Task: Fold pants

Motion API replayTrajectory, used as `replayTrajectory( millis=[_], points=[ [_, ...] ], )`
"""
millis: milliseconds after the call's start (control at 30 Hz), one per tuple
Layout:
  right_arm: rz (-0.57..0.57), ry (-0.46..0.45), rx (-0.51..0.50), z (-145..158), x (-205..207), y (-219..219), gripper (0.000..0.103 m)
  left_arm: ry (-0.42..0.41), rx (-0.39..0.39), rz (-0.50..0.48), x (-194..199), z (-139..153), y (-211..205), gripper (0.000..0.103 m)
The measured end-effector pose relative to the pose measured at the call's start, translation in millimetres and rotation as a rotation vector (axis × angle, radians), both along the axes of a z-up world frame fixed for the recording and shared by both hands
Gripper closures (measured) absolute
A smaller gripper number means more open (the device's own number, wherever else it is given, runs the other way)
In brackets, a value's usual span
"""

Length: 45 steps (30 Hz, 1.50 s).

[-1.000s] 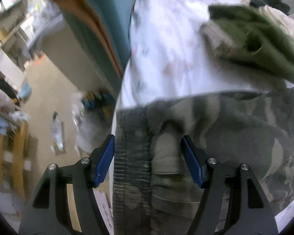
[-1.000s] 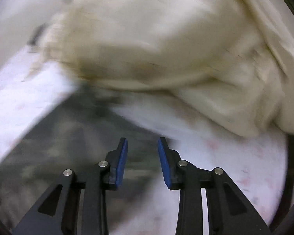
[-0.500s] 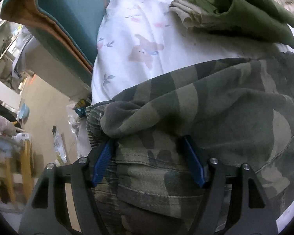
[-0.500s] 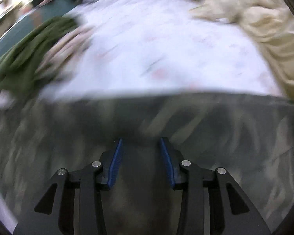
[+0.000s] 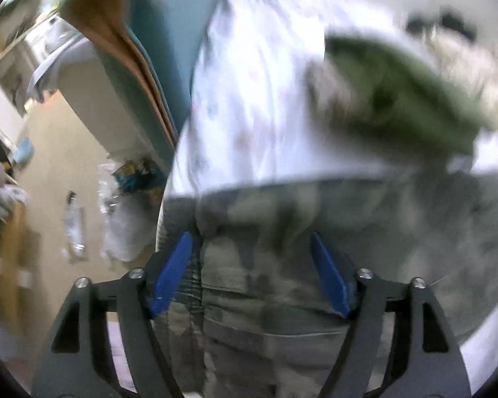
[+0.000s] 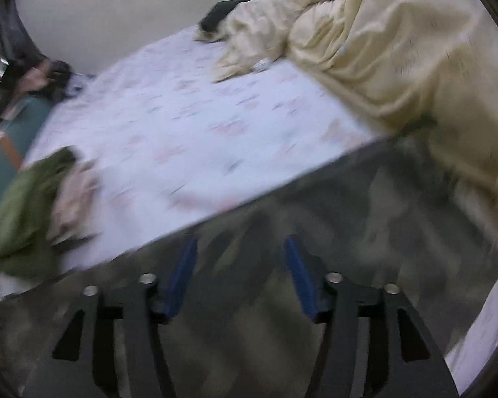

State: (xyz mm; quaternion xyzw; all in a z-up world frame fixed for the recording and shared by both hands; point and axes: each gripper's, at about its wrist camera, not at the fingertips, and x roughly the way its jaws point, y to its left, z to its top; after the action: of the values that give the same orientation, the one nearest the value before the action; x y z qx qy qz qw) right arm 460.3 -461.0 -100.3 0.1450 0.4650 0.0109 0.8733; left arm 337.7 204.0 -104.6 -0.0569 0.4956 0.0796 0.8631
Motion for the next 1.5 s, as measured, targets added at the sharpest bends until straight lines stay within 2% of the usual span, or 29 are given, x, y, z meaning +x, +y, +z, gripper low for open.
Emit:
replayTrajectory(
  millis=[33, 67, 133, 233, 300, 433, 500, 567, 633, 700, 800, 933, 967, 1033, 1067, 1100, 1167, 1300, 1400, 1467, 1500],
  points=[
    [0.003, 0.006, 0.025, 2.0, -7.1, 1.1, 0.030, -0.052, -0.035, 0.022, -8.7, 17.6, 2.7, 0.019],
    [0.003, 0.005, 0.069, 6.8, -23.3, 5.1, 0.029, -0.090, -0.056, 0.044, -16.6, 30.3, 5.1, 0.016],
    [0.003, 0.001, 0.175, 12.8, -50.5, 10.0, 0.028, -0.154, -0.115, 0.088, -38.5, 52.3, 8.4, 0.016],
    [-0.010, -0.010, 0.306, 21.5, -100.9, 17.0, 0.027, -0.217, -0.226, 0.174, -80.7, 62.6, 6.9, 0.014],
    [-0.003, 0.014, 0.358, 24.2, -126.4, 24.8, 0.026, -0.216, -0.325, 0.220, -105.9, 52.8, -3.5, 0.013],
    [-0.013, 0.051, 0.509, 20.5, -170.2, 39.6, 0.026, -0.195, -0.546, 0.371, -162.8, -4.4, -27.6, 0.013],
    [-0.032, 0.073, 0.538, 15.5, -185.5, 44.7, 0.026, -0.234, -0.649, 0.468, -190.5, -33.3, -31.8, 0.013],
    [-0.044, 0.095, 0.564, 7.2, -194.3, 46.2, 0.026, -0.294, -0.669, 0.585, -210.2, -57.4, -28.8, 0.013],
    [-0.061, 0.122, 0.570, -2.1, -197.5, 47.1, 0.026, -0.296, -0.713, 0.635, -211.3, -82.8, -23.7, 0.014],
    [-0.063, 0.145, 0.558, -9.5, -195.5, 46.2, 0.026, -0.335, -0.706, 0.640, -208.1, -89.9, -19.0, 0.014],
    [-0.094, 0.157, 0.536, -17.5, -193.5, 38.8, 0.026, -0.342, -0.629, 0.574, -182.8, -84.8, -14.3, 0.014],
    [-0.138, 0.183, 0.577, -30.3, -189.0, 29.7, 0.026, -0.359, -0.647, 0.609, -155.2, -90.2, 22.3, 0.020],
    [-0.143, 0.184, 0.584, -31.4, -187.3, 28.0, 0.026, -0.351, -0.651, 0.600, -149.3, -92.0, 29.3, 0.023],
    [-0.156, 0.176, 0.577, -31.3, -185.5, 25.0, 0.026, -0.339, -0.637, 0.585, -138.5, -92.6, 38.1, 0.035],
    [-0.161, 0.176, 0.579, -31.4, -184.8, 24.0, 0.026, -0.343, -0.626, 0.583, -135.6, -91.2, 40.1, 0.046],
    [-0.166, 0.177, 0.586, -32.8, -183.9, 22.3, 0.026, -0.339, -0.614, 0.580, -132.5, -89.6, 40.9, 0.047],
    [-0.177, 0.185, 0.588, -35.5, -182.5, 20.2, 0.026, -0.342, -0.599, 0.553, -126.7, -85.1, 39.2, 0.060],
    [-0.185, 0.197, 0.594, -39.9, -178.5, 19.3, 0.026, -0.377, -0.484, 0.472, -123.5, -54.5, 24.4, 0.084],
    [-0.165, 0.185, 0.600, -36.6, -181.0, 20.7, 0.026, -0.408, -0.428, 0.423, -121.0, -24.3, 11.2, 0.087],
    [-0.162, 0.171, 0.602, -35.0, -187.4, 19.2, 0.026, -0.366, -0.389, 0.432, -116.3, -18.3, 9.9, 0.087],
    [-0.168, 0.164, 0.613, -35.5, -191.3, 18.0, 0.025, -0.336, -0.404, 0.454, -115.1, -20.5, 13.5, 0.087]
  ],
)
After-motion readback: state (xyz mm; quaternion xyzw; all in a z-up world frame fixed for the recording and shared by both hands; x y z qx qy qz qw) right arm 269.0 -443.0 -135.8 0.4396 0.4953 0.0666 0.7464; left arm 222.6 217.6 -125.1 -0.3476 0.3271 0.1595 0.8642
